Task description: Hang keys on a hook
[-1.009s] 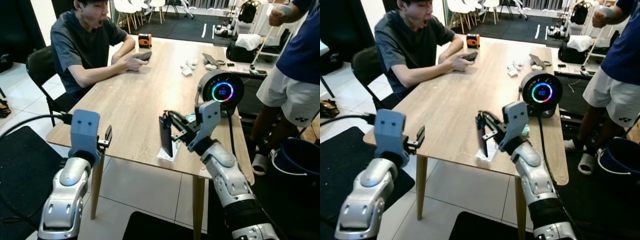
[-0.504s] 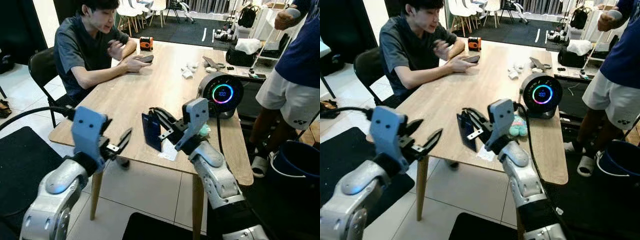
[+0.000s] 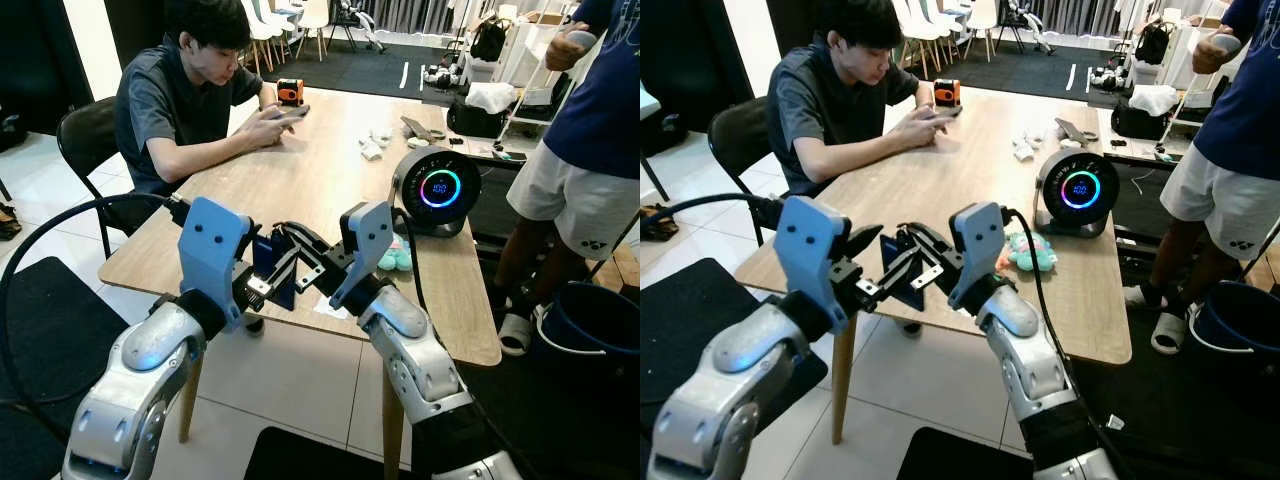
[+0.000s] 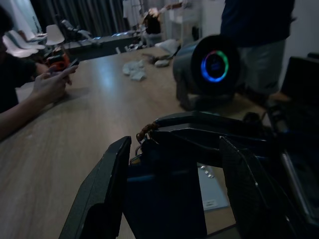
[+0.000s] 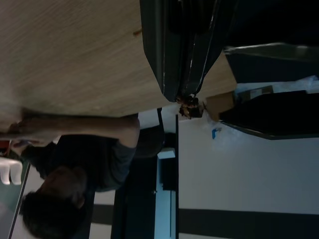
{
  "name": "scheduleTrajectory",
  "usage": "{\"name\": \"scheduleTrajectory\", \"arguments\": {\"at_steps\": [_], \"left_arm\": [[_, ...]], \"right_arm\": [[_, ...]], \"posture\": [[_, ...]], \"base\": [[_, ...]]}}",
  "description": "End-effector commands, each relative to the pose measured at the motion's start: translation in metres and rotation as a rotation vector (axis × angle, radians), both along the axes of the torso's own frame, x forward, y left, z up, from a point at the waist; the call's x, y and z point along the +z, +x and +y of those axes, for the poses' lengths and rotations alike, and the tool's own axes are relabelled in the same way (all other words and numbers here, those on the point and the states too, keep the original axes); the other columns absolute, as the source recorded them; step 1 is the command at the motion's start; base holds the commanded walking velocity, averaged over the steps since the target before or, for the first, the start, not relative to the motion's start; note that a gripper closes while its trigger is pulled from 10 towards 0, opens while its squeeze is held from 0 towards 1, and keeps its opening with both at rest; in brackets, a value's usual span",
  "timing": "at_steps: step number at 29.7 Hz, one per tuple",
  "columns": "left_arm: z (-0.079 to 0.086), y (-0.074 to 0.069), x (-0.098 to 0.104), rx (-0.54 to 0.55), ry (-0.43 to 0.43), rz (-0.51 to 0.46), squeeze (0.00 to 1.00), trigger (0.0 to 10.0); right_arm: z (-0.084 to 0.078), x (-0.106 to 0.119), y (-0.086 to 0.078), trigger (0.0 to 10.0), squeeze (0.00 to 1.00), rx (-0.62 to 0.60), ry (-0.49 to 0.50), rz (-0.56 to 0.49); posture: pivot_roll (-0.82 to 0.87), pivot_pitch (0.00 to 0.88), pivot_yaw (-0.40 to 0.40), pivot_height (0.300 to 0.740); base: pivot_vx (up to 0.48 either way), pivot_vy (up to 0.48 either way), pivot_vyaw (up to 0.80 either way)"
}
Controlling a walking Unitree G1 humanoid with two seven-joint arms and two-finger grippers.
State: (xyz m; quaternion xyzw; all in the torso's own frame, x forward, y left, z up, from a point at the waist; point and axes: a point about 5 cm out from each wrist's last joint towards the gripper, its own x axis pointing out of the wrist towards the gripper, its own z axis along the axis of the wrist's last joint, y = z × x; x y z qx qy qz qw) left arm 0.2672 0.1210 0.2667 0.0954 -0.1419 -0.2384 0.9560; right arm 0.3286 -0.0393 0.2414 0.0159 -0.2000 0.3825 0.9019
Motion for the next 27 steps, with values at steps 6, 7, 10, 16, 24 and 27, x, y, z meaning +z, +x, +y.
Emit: {"name": "scheduleTrajectory", "arguments": {"at_steps": [6, 7, 10, 16, 24, 27], "left_arm": [[0.000, 0.004, -0.003, 0.068, 0.019, -0.020, 0.00, 10.0], [0.000, 0.004, -0.003, 0.068, 0.019, -0.020, 0.00, 10.0], [0.003, 0.006, -0.004, 0.095, 0.025, -0.020, 0.00, 9.7], [0.005, 0.006, -0.013, 0.104, 0.066, -0.010, 0.00, 8.3], [0.009, 0.009, -0.013, 0.143, 0.038, -0.006, 0.00, 8.5], [0.016, 0.009, -0.008, 0.163, -0.011, -0.004, 0.00, 10.0]], "right_arm": [[0.006, -0.014, -0.008, 10.0, 0.00, 0.054, -0.025, 0.049], [0.006, -0.014, -0.008, 10.0, 0.00, 0.054, -0.025, 0.049], [0.009, -0.017, -0.013, 10.0, 0.00, 0.082, -0.040, 0.057], [0.009, -0.014, -0.018, 10.0, 0.00, 0.096, -0.037, 0.051], [0.009, -0.011, -0.022, 10.0, 0.00, 0.093, -0.052, 0.038], [-0.004, -0.013, -0.017, 10.0, 0.00, -0.021, -0.038, 0.037]], "posture": [[0.15, 0.139, -0.048, 0.740], [0.15, 0.139, -0.048, 0.740], [0.15, 0.143, -0.044, 0.740], [0.15, 0.146, -0.042, 0.740], [0.15, 0.147, -0.042, 0.740], [0.15, 0.148, -0.042, 0.740]], "base": [[0.000, 0.000, 0.00], [0.000, 0.000, 0.00], [0.000, 0.000, 0.00], [0.000, 0.000, 0.00], [0.000, 0.000, 0.00], [0.000, 0.000, 0.00]]}}
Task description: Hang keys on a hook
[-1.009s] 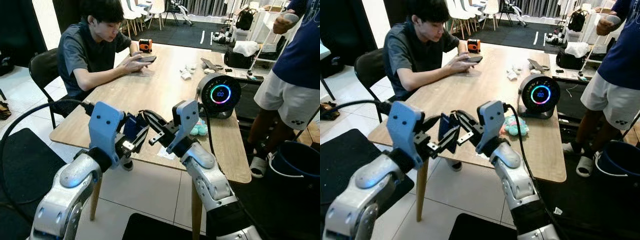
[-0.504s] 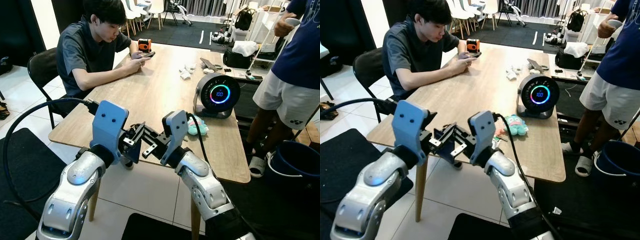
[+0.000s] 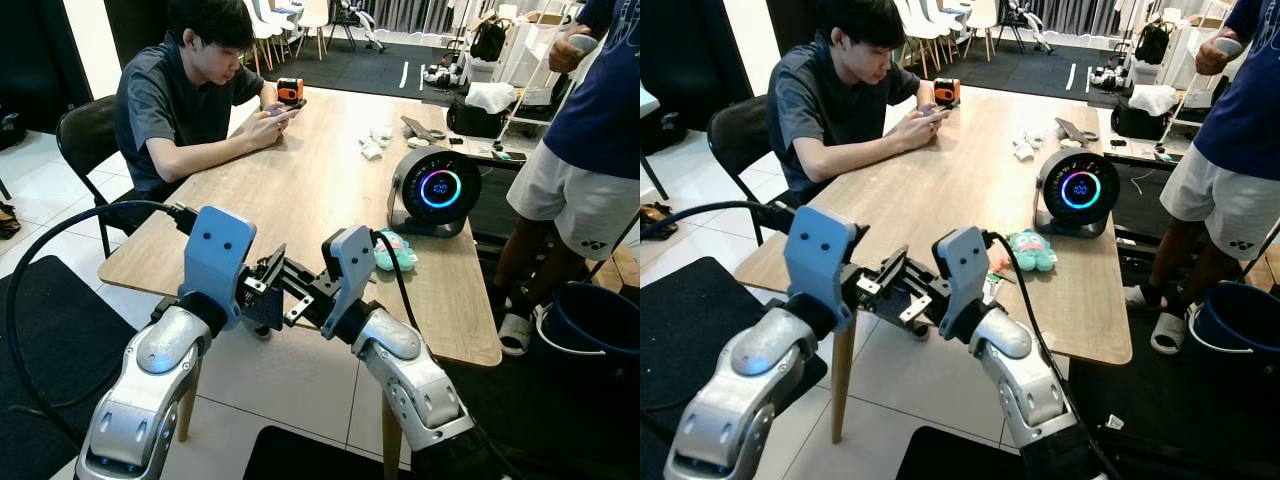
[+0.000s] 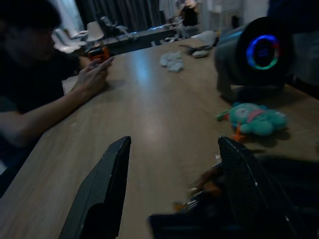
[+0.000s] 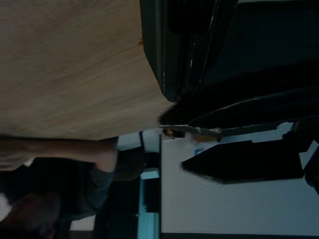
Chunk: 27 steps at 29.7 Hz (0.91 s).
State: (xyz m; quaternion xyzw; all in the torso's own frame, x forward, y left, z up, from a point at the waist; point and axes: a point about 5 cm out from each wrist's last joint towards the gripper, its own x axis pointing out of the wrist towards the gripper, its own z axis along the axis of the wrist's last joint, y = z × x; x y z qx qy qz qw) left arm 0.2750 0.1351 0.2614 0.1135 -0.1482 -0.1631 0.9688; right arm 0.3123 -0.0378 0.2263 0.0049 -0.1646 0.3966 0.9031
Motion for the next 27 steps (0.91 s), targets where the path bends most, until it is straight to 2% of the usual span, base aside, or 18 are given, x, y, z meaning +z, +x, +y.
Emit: {"name": "scheduleTrajectory", "arguments": {"at_steps": [1, 2, 3, 5, 6, 7, 9, 10, 11, 13, 16, 17, 18, 21, 24, 27], "left_arm": [[0.002, 0.001, -0.003, 0.009, -0.021, 0.025, 0.00, 10.0], [0.008, 0.001, 0.000, 0.029, -0.066, 0.023, 0.00, 10.0], [0.008, 0.001, 0.000, 0.029, -0.066, 0.023, 0.00, 10.0], [0.022, 0.003, 0.000, 0.109, -0.133, 0.029, 0.00, 10.0], [0.022, 0.003, 0.000, 0.109, -0.133, 0.029, 0.00, 10.0], [0.030, 0.003, -0.003, 0.157, -0.145, 0.036, 0.00, 10.0], [0.043, 0.001, -0.014, 0.235, -0.122, 0.059, 0.00, 10.0], [0.043, 0.001, -0.014, 0.235, -0.122, 0.059, 0.00, 10.0], [0.049, -0.001, -0.024, 0.275, -0.091, 0.080, 0.00, 10.0], [0.049, -0.001, -0.024, 0.275, -0.091, 0.080, 0.00, 10.0], [0.074, -0.012, -0.063, 0.438, -0.015, 0.181, 0.00, 10.0], [0.089, -0.019, -0.082, 0.526, 0.000, 0.229, 0.00, 10.0], [0.089, -0.019, -0.082, 0.526, 0.000, 0.229, 0.00, 10.0], [0.103, -0.029, -0.100, 0.602, -0.009, 0.287, 0.00, 10.0], [0.107, -0.036, -0.107, 0.626, 0.001, 0.306, 0.00, 10.0], [0.105, -0.039, -0.104, 0.620, -0.003, 0.294, 0.00, 10.0]], "right_arm": [[-0.006, 0.002, -0.001, 10.0, 0.00, -0.042, 0.013, -0.019], [-0.015, 0.000, 0.001, 10.0, 0.00, -0.102, 0.030, -0.017], [-0.015, 0.000, 0.001, 10.0, 0.00, -0.102, 0.030, -0.017], [-0.033, -0.008, 0.006, 10.0, 0.00, -0.222, 0.057, 0.005], [-0.033, -0.008, 0.006, 10.0, 0.00, -0.222, 0.057, 0.005], [-0.040, -0.015, 0.008, 10.0, 0.00, -0.270, 0.055, 0.016], [-0.047, -0.027, 0.007, 10.0, 0.00, -0.325, 0.053, 0.048], [-0.047, -0.027, 0.007, 10.0, 0.00, -0.325, 0.053, 0.048], [-0.049, -0.034, 0.006, 10.0, 0.00, -0.341, 0.045, 0.058], [-0.049, -0.034, 0.006, 10.0, 0.00, -0.341, 0.045, 0.058], [-0.047, -0.039, 0.004, 10.0, 0.00, -0.369, 0.010, 0.035], [-0.047, -0.036, 0.003, 10.0, 0.00, -0.399, 0.008, 0.005], [-0.047, -0.036, 0.003, 10.0, 0.00, -0.399, 0.008, 0.005], [-0.051, -0.026, 0.004, 10.0, 0.00, -0.454, 0.014, -0.053], [-0.058, -0.012, 0.005, 10.0, 0.00, -0.507, 0.031, -0.109], [-0.067, -0.002, 0.007, 10.0, 0.00, -0.553, 0.068, -0.127]], "posture": [[0.15, 0.148, -0.042, 0.740], [0.15, 0.149, -0.039, 0.740], [0.15, 0.149, -0.039, 0.740], [0.15, 0.148, -0.034, 0.740], [0.15, 0.148, -0.034, 0.740], [0.15, 0.148, -0.034, 0.740], [0.15, 0.148, -0.034, 0.740], [0.15, 0.148, -0.034, 0.740], [0.15, 0.151, -0.028, 0.740], [0.15, 0.151, -0.028, 0.740], [0.15, 0.153, -0.028, 0.740], [0.16, 0.151, -0.033, 0.740], [0.16, 0.151, -0.033, 0.740], [0.16, 0.151, -0.039, 0.740], [0.16, 0.151, -0.043, 0.740], [0.16, 0.149, -0.049, 0.740]], "base": [[0.000, 0.000, 0.00], [0.000, 0.000, 0.00], [0.000, 0.000, 0.00], [0.000, 0.000, 0.00], [0.000, 0.000, 0.00], [0.000, 0.000, 0.00], [0.000, 0.000, 0.00], [0.000, 0.000, 0.00], [0.000, 0.000, 0.00], [0.000, 0.000, 0.00], [0.000, 0.000, 0.00], [0.000, 0.000, 0.00], [0.000, 0.000, 0.00], [0.000, 0.000, 0.00], [0.000, 0.000, 0.00], [0.000, 0.000, 0.00]]}}
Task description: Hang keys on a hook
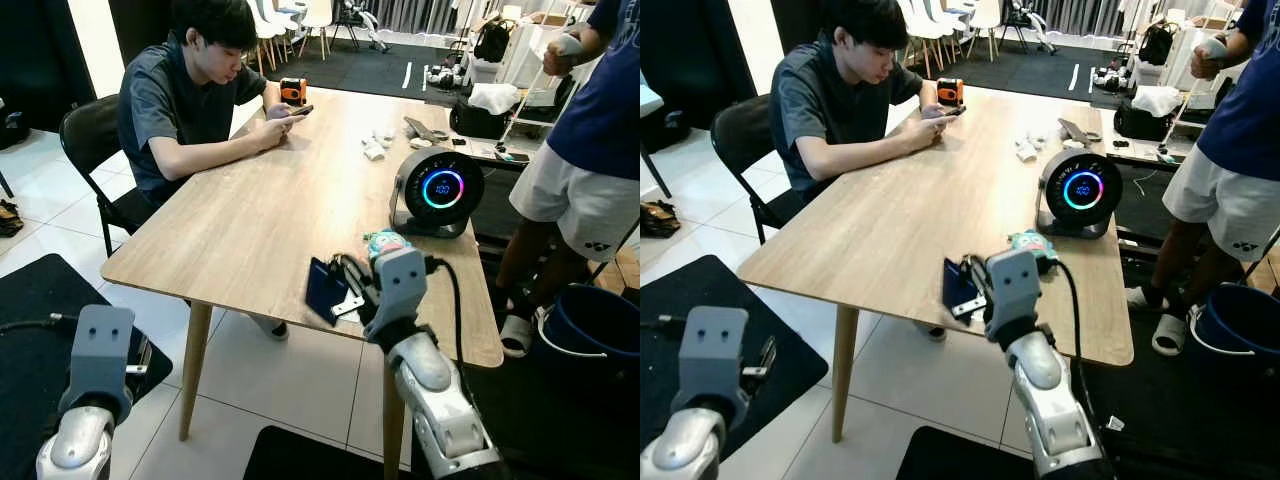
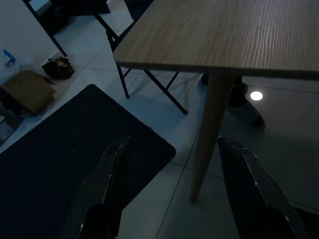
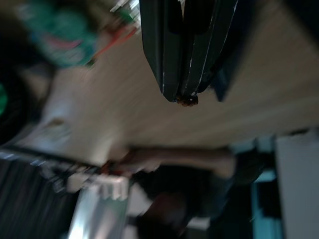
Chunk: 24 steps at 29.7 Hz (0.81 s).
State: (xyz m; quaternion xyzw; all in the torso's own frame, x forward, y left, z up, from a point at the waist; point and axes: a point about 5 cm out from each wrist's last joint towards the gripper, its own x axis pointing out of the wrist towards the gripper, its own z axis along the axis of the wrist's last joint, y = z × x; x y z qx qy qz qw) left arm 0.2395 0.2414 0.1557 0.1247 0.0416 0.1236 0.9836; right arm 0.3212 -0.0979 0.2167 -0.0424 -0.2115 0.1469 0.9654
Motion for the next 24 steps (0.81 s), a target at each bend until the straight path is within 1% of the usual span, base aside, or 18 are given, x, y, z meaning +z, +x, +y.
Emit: {"name": "scheduleTrajectory", "arguments": {"at_steps": [1, 3, 4, 6, 7, 9, 15, 24], "left_arm": [[-0.003, -0.003, 0.004, -0.007, 0.006, -0.025, 0.00, 10.0], [-0.010, -0.001, 0.010, -0.043, 0.011, -0.059, 0.00, 10.0], [-0.010, -0.001, 0.010, -0.043, 0.011, -0.059, 0.00, 10.0], [-0.017, 0.001, 0.013, -0.076, -0.007, -0.081, 0.00, 10.0], [-0.017, 0.001, 0.013, -0.076, -0.007, -0.081, 0.00, 10.0], [-0.024, 0.004, 0.015, -0.105, -0.034, -0.101, 0.00, 10.0], [-0.030, 0.005, 0.014, -0.128, -0.035, -0.102, 0.00, 10.0], [-0.033, 0.003, 0.012, -0.143, -0.022, -0.100, 0.00, 10.0]], "right_arm": [[-0.010, 0.008, -0.001, 10.0, 0.00, -0.045, 0.034, -0.035], [-0.015, 0.007, 0.000, 10.0, 0.00, -0.079, 0.042, -0.031], [-0.015, 0.007, 0.000, 10.0, 0.00, -0.079, 0.042, -0.031], [-0.017, 0.004, -0.001, 10.0, 0.00, -0.098, 0.050, -0.026], [-0.017, 0.004, -0.001, 10.0, 0.00, -0.098, 0.050, -0.026], [-0.019, 0.000, -0.002, 10.0, 0.00, -0.116, 0.055, -0.018], [-0.020, -0.006, -0.002, 10.0, 0.00, -0.127, 0.066, 0.009], [-0.018, -0.010, -0.003, 10.0, 0.00, -0.117, 0.067, 0.021]], "posture": [[0.16, 0.148, -0.050, 0.740], [0.16, 0.144, -0.052, 0.740], [0.16, 0.144, -0.052, 0.740], [0.16, 0.144, -0.052, 0.740], [0.16, 0.144, -0.052, 0.740], [0.15, 0.137, -0.049, 0.740], [0.15, 0.134, -0.047, 0.740], [0.15, 0.130, -0.051, 0.740]], "base": [[0.000, 0.000, 0.00], [0.000, 0.000, 0.00], [0.000, 0.000, 0.00], [0.000, 0.000, 0.00], [0.000, 0.000, 0.00], [0.000, 0.000, 0.00], [0.000, 0.000, 0.00], [0.000, 0.000, 0.00]]}}
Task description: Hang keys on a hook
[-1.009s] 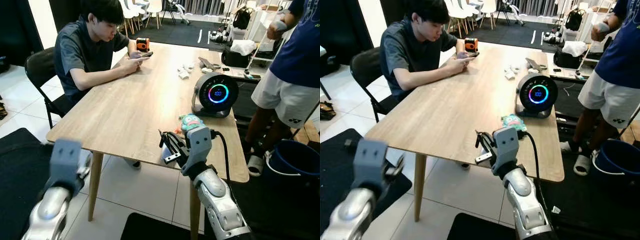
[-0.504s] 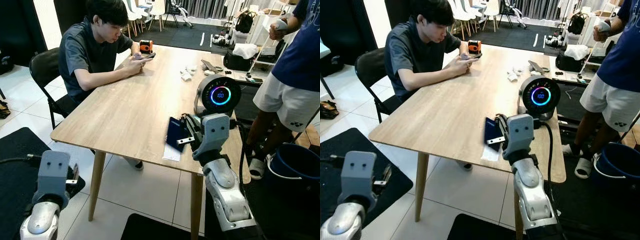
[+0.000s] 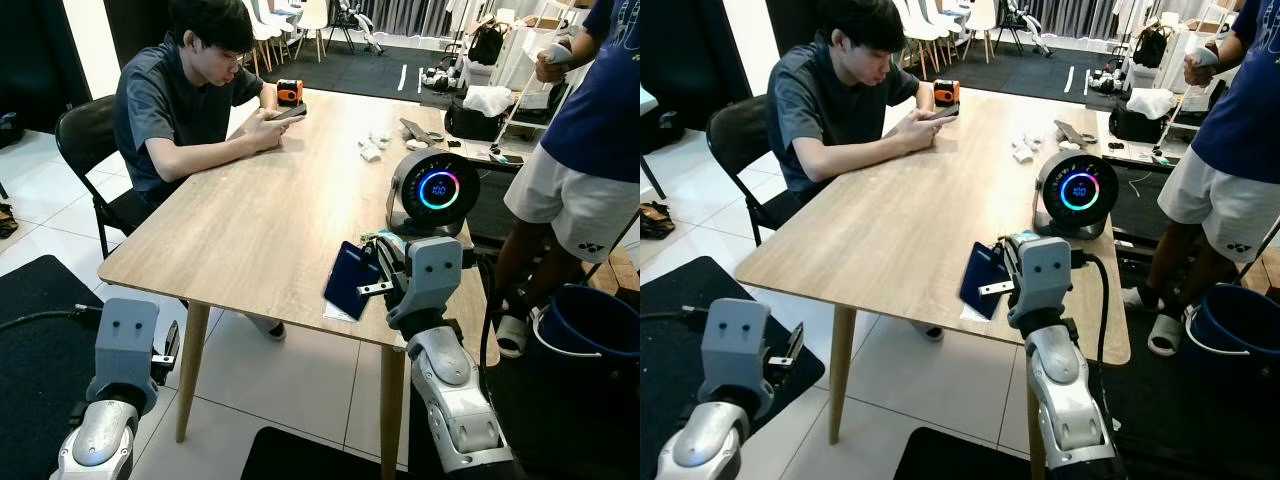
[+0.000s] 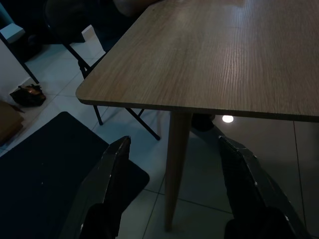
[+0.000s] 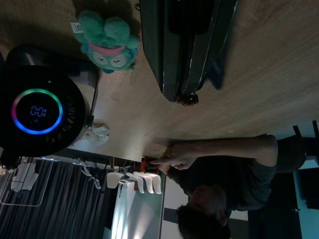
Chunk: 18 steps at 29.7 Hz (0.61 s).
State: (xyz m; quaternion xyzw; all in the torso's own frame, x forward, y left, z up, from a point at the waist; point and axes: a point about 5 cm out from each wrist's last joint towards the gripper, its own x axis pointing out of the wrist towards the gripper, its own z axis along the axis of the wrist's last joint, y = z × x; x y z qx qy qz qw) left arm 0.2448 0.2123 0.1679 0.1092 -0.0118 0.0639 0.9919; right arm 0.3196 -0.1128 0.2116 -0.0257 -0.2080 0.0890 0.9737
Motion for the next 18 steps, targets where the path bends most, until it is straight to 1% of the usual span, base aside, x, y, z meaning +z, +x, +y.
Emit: {"name": "scheduleTrajectory", "arguments": {"at_steps": [1, 12, 18], "left_arm": [[-0.0036, -0.0043, -0.0023, -0.016, 0.016, -0.003, 0.00, 10.0], [-0.0036, -0.0073, -0.0055, -0.017, 0.018, 0.006, 0.00, 10.0], [-0.0049, -0.0077, -0.0062, -0.026, -0.001, 0.004, 0.00, 10.0]], "right_arm": [[-0.0019, -0.0064, -0.0014, 10.0, 0.00, -0.009, 0.007, 0.015], [0.0001, -0.0102, -0.0011, 10.0, 0.00, -0.004, 0.006, 0.031], [-0.0002, -0.0133, -0.0013, 10.0, 0.00, -0.005, 0.018, 0.046]], "posture": [[0.15, 0.129, -0.053, 0.740], [0.15, 0.132, -0.052, 0.740], [0.15, 0.136, -0.052, 0.740]], "base": [[0.000, 0.000, 0.00], [0.000, 0.000, 0.00], [0.000, 0.000, 0.00]]}}
